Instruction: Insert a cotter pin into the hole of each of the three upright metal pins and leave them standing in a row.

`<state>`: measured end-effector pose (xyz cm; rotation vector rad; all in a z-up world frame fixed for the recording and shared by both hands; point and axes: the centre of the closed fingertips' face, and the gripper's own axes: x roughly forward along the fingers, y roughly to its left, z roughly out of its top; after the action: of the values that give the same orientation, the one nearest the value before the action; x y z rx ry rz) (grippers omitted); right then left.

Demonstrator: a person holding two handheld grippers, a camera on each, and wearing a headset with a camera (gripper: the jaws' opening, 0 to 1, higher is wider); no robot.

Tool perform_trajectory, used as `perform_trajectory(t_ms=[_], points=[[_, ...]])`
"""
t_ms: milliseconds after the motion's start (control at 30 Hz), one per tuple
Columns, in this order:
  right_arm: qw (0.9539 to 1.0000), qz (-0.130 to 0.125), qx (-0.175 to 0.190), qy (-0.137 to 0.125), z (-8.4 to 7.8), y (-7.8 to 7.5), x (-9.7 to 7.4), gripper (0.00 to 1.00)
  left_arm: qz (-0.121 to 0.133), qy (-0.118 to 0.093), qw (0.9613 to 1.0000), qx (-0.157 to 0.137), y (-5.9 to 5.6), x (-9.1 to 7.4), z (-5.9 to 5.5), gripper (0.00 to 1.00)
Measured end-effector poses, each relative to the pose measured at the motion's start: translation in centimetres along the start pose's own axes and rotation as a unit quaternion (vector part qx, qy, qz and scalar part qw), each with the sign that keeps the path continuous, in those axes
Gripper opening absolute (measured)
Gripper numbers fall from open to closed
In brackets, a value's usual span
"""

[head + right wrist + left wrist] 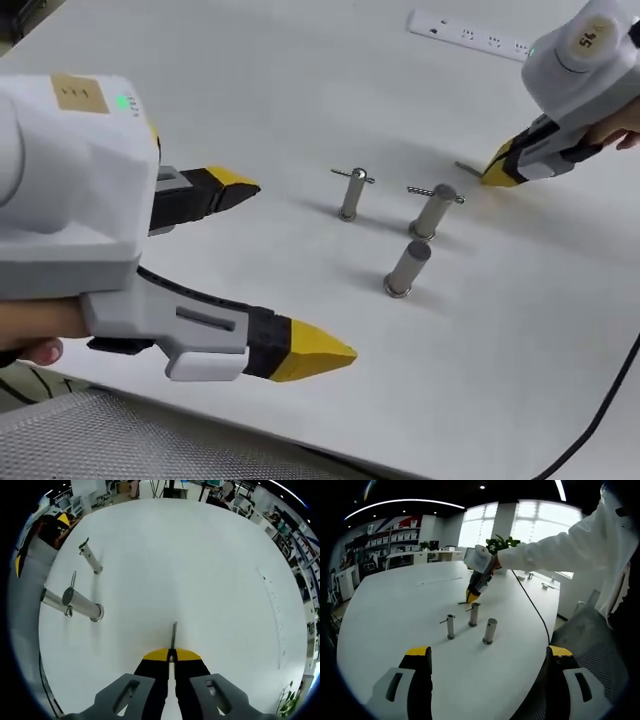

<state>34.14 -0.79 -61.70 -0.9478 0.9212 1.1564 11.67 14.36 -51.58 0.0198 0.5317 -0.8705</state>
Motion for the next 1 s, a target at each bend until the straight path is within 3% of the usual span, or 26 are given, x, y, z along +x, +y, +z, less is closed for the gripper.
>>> perform_trajectory(t_ms=[33,167,400,467,533,667,700,767,833,1000], points=[[1.0000,-0.008,0.000,-0.001,0.0,-0.2,0.0,0.00,0.007,-0.002,0.9998,0.017,0.6,0.7,0.2,0.94],[0.9987,-0.030,-0.039,0.010,-0.7,-0.4,-0.5,0.00,0.007,-0.001,0.9999,0.013,0.6,0.9,0.0,0.93],[0.9969,-0.060,-0.036,-0.035,0.0,0.4,-3.6,0.00,0.003,0.006,1.0000,0.005,-1.1,1.3,0.2,0.93],[0.9957,-0.069,-0.045,-0.042,0.0,1.4,-4.7,0.00,0.002,0.006,1.0000,0.002,-1.2,1.3,0.2,0.92],[0.9944,-0.066,-0.027,-0.077,0.7,2.2,-5.3,0.00,-0.001,0.003,1.0000,-0.007,-1.1,1.4,0.1,0.90],[0.9911,-0.081,-0.029,-0.102,1.2,3.6,-7.0,0.00,0.001,-0.006,0.9996,-0.026,-0.8,1.4,0.4,0.85],[0.9871,-0.078,-0.013,-0.139,2.3,4.5,-7.7,0.00,-0.003,-0.007,0.9993,-0.037,-0.9,1.5,0.5,0.85],[0.9837,-0.082,-0.019,-0.159,3.0,5.3,-8.5,0.00,-0.007,-0.012,0.9988,-0.046,-0.3,1.3,0.5,0.82],[0.9794,-0.105,-0.059,-0.162,3.7,6.1,-9.5,0.00,-0.014,-0.013,0.9985,-0.051,-0.6,1.6,0.7,0.77],[0.9702,-0.119,-0.095,-0.189,5.5,8.6,-11.2,0.00,-0.019,-0.031,0.9959,-0.083,-0.3,1.9,1.5,0.68]])
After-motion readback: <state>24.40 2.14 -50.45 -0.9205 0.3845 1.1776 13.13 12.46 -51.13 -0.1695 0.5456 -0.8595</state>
